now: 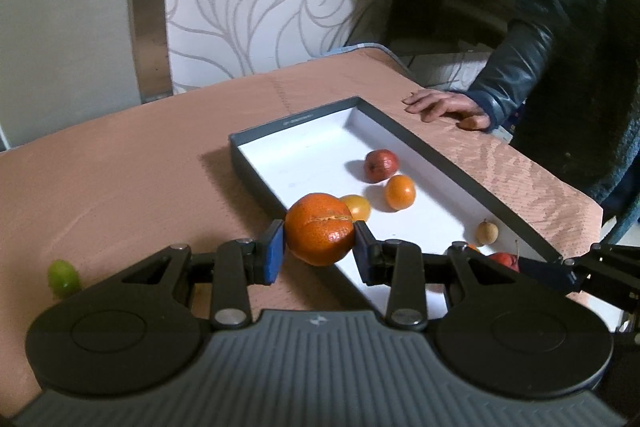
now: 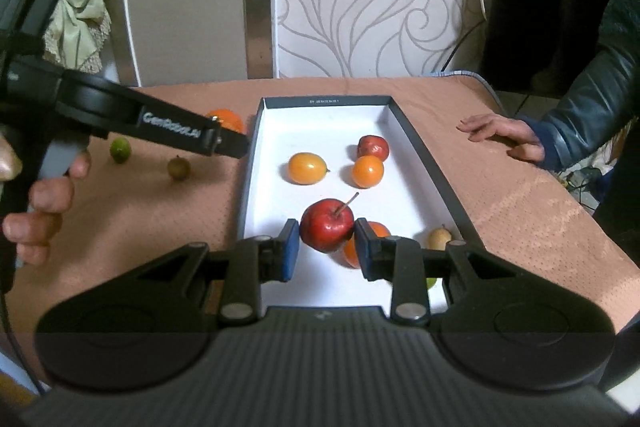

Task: Organize fruits
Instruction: 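Carry the large orange and red apple in both grippers over the box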

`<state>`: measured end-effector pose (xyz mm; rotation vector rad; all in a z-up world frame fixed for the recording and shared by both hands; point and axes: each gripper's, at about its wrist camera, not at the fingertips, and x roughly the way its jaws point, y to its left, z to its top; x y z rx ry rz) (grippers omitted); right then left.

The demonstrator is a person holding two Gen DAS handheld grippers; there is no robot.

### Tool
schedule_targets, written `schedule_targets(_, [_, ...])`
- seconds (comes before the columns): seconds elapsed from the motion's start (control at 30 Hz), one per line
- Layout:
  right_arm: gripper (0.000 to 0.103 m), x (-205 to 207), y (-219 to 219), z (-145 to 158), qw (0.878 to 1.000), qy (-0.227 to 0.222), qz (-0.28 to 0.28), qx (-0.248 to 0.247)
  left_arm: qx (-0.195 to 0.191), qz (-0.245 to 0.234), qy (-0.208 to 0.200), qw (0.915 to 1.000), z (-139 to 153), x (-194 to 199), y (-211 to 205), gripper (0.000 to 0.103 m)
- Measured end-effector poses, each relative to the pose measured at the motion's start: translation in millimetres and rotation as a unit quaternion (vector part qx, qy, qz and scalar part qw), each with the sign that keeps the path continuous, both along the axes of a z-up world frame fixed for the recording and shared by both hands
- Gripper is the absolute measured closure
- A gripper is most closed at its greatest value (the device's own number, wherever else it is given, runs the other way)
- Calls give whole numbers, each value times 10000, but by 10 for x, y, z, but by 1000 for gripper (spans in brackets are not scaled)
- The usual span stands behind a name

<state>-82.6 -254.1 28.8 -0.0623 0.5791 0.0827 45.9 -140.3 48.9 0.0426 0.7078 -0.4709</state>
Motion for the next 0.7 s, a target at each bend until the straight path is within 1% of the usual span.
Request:
schedule_targets(0.3, [70, -20, 32, -35, 9997, 108, 194, -53, 46, -167, -46, 9998, -5, 105, -171, 61])
schedule_targets(0.7, [70, 41, -18, -82, 9997, 202, 113, -39, 77, -284, -2, 9996, -83, 333, -364, 61])
